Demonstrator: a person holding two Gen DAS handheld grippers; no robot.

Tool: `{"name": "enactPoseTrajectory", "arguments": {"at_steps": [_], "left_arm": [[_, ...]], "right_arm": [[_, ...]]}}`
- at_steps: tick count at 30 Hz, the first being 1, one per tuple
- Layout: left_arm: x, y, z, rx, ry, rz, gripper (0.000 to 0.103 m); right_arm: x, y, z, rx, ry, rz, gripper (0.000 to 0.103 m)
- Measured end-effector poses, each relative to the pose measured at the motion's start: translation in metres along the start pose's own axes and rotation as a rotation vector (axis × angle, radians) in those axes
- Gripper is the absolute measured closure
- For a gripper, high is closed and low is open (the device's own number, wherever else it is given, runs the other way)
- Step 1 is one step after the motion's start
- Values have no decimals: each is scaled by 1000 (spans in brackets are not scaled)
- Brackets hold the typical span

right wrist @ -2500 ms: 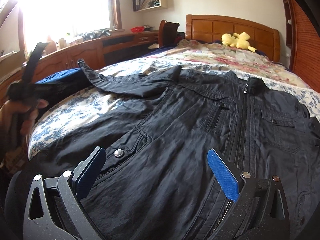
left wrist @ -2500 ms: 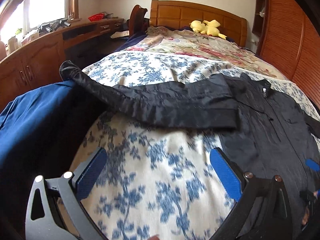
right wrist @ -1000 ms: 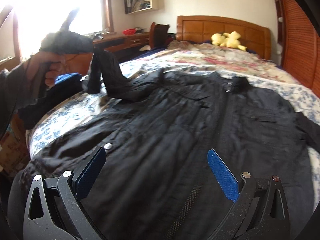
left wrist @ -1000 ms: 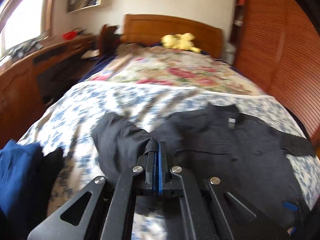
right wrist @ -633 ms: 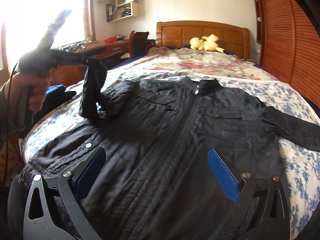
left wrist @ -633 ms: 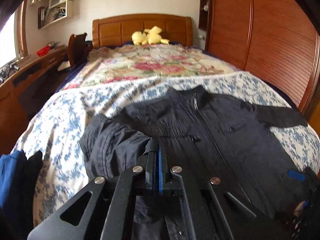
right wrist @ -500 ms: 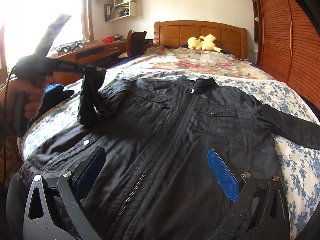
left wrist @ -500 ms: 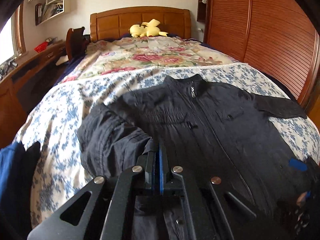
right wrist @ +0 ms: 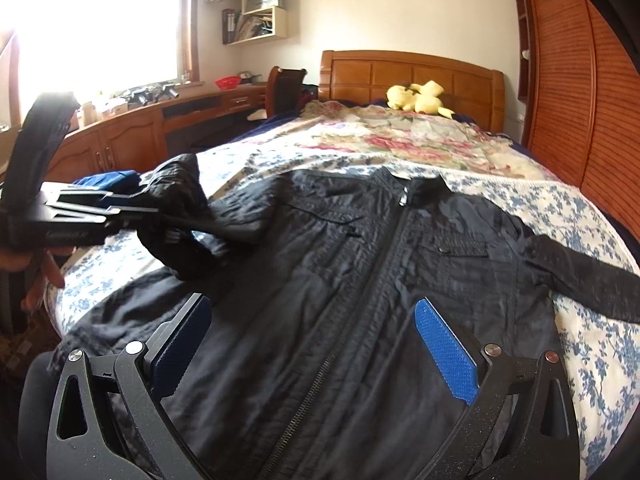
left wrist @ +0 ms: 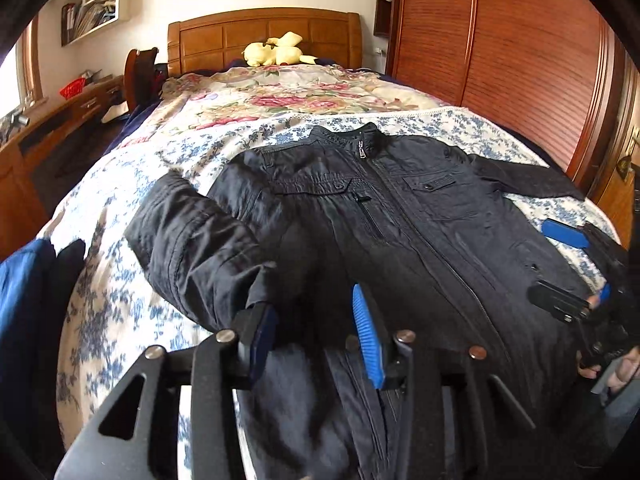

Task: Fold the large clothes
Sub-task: 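Grasp the jacket side edge below the folded sleeve with the left tool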

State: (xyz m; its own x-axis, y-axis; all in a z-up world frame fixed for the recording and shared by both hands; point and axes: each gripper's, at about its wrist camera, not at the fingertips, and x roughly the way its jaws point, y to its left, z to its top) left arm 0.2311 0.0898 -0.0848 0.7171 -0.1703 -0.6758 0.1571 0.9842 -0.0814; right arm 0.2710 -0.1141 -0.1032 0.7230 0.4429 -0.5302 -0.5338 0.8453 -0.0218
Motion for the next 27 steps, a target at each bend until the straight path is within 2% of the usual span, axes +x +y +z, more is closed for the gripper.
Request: {"name": "enactPoseTrajectory", "arguments": {"at_steps": [7,11,18,22,27], "left_arm": [[-2,12,-26,-30,46,-11,60],[-13,17,-41,-60,27,-26,59],[-35,43,-54,-126,-23,44,59],[-27,63,-58,-165,-3,76,59],[0,91,-62,-200,29,157,58]], "right_arm": [[17,18,5,-21,23,12,0],[28,23,2,-35,44,15,0],[35,28,-3,-52,61,18,0],[36,27,-5,-54,65,14,0],[36,24,-8,-53,72,8,0]]}}
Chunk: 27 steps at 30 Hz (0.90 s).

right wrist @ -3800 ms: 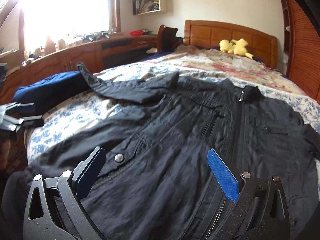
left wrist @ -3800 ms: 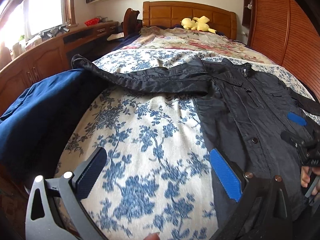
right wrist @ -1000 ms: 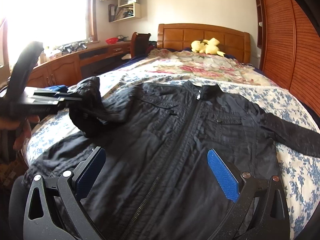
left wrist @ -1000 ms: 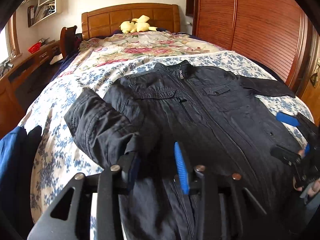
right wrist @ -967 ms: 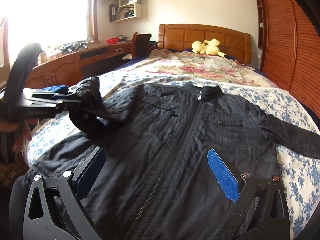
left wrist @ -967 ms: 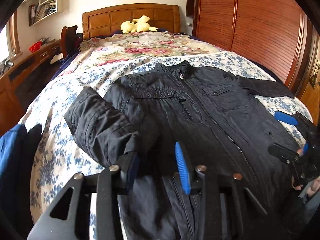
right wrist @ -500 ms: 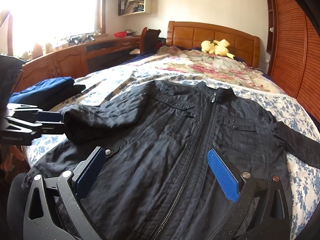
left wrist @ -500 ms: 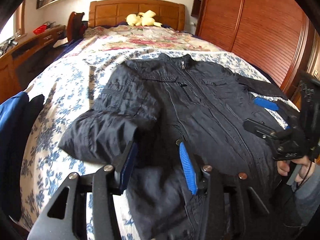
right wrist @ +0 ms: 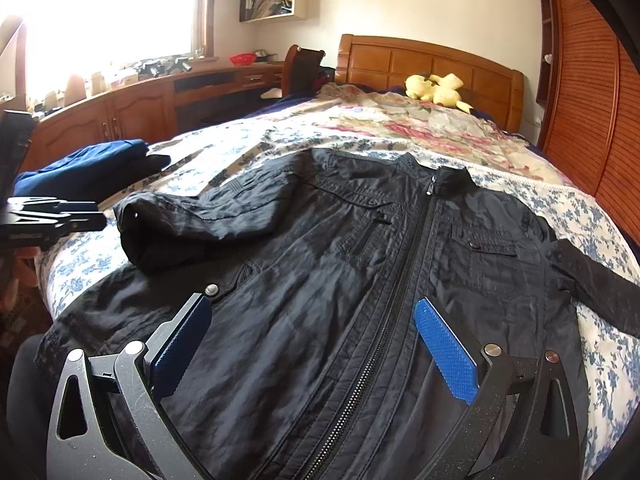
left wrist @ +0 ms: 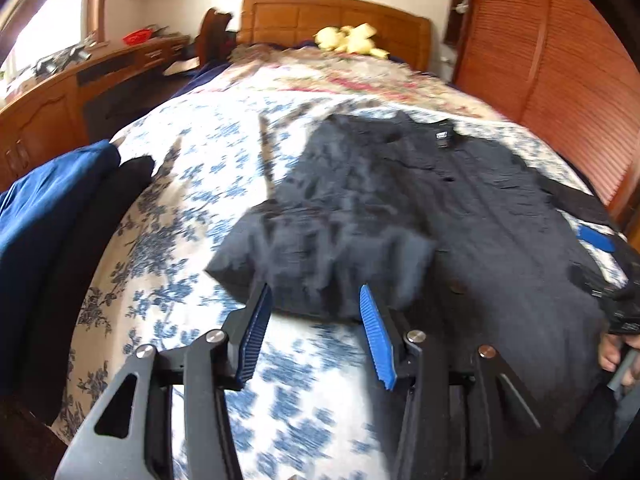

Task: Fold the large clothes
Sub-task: 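Grasp the jacket side edge below the folded sleeve with the left tool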

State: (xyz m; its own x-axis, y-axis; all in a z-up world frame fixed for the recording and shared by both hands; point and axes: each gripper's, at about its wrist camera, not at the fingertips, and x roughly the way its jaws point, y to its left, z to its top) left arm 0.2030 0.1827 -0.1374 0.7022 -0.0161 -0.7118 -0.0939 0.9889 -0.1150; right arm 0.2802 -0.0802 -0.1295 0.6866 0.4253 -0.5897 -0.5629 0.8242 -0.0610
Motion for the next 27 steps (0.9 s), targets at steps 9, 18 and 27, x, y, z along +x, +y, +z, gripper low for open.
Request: {"name": "enactPoseTrajectory", "arguments": {"at_steps": [9,18,27], "left_arm": [[33,40,5,-55,17,64,46],[73,45,8,-50,128,69,45],[82,40,13,-56,177,12,71]], "right_arm": [[4,-4,-6,-7,19,-10,0],[9,-7,-16,-6,47,-19,0],[7,-8,-16,-9,43,-21,0]]}}
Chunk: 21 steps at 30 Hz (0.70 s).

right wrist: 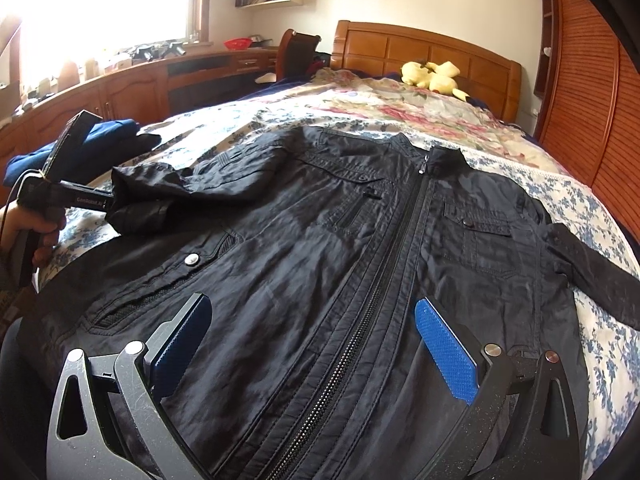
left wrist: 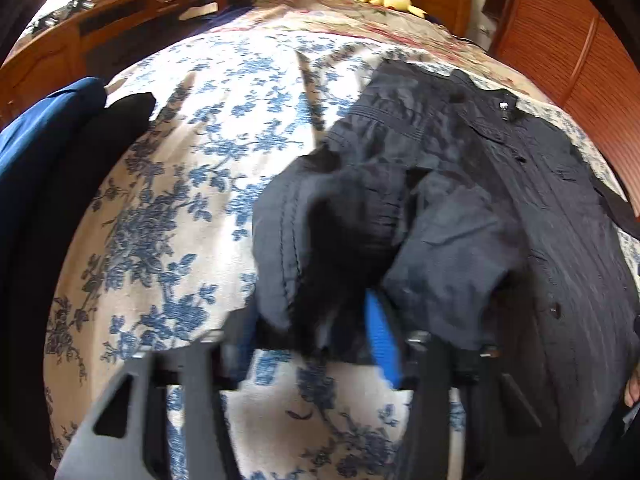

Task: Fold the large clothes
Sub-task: 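Grasp the jacket side edge below the folded sleeve with the left tool, then fold the held side edge over toward the zipper and open the left tool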

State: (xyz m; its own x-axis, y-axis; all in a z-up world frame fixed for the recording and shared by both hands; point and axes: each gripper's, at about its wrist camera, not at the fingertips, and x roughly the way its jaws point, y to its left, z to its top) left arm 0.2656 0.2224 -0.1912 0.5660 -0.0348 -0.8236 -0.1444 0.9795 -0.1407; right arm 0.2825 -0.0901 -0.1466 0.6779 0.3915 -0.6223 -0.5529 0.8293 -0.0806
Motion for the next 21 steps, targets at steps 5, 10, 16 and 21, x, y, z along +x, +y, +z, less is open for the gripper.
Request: {"name": "enactPoseTrajectory", "arguments": {"at_steps": [5,10,16,21], "left_arm": [[-29,-30,20,62,-74,38,93],[-77,-91,57,139,-201,0,95],[-113,-194,84,296,-288,-77,96],[-112,-256,97,379,-293,-112,96]], "right_arm": [[-9,-9,-1,8,-19,-6,0],[-23,-26,-3,34,-42,-18,0],[-44,-56,-9,77,-72,-44,0],[-56,-84,-22,125,-72,-63,0]]}}
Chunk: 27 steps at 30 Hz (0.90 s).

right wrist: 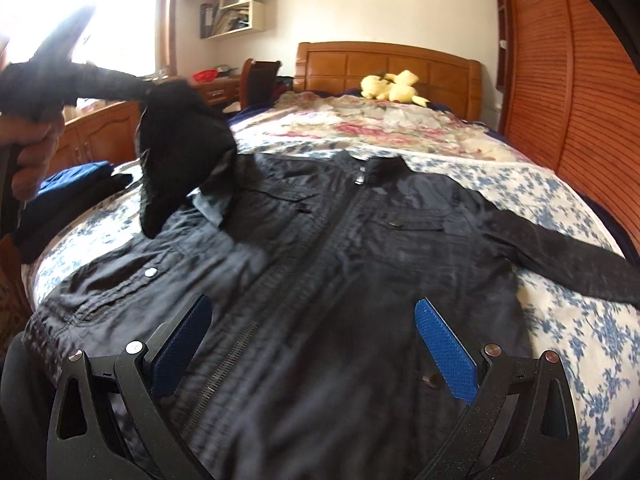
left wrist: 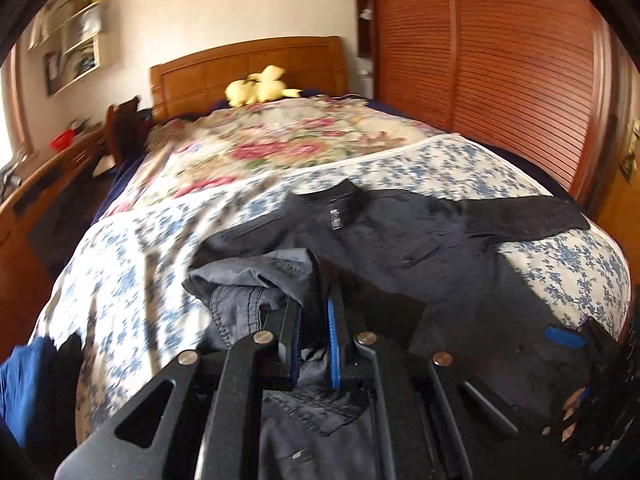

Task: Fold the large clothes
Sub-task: 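Fold the held side edge over toward the zipper and open the left tool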

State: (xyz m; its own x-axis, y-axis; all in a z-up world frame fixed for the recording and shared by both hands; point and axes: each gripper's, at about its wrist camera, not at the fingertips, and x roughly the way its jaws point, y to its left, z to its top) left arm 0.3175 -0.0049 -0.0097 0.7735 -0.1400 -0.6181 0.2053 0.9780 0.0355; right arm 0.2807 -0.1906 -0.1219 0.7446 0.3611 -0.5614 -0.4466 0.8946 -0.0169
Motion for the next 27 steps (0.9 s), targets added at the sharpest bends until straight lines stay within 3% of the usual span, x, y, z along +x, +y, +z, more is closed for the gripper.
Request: {"name": "enactPoseTrajectory", "arguments": {"at_steps": [7,12,14,20,27], "left_arm": [[26,-34,6,-6,39,-36,91],[26,-45,-5,37,49,-27,77],[17,-41,-11,33,24,-24,64],[-10,-22,-34,-10,-14,-55,60],[-30,7,-72,-55,-45,-6,60]], "right_arm": [[-9,-28,-4,51,6,-15,0],[-9,-32,-1,63,4,-20,0],[-5,-28,0,60,10,-17,0],[16,-7,0,13,48,-16,0],[39,16,6,-7,66,28,0]]}}
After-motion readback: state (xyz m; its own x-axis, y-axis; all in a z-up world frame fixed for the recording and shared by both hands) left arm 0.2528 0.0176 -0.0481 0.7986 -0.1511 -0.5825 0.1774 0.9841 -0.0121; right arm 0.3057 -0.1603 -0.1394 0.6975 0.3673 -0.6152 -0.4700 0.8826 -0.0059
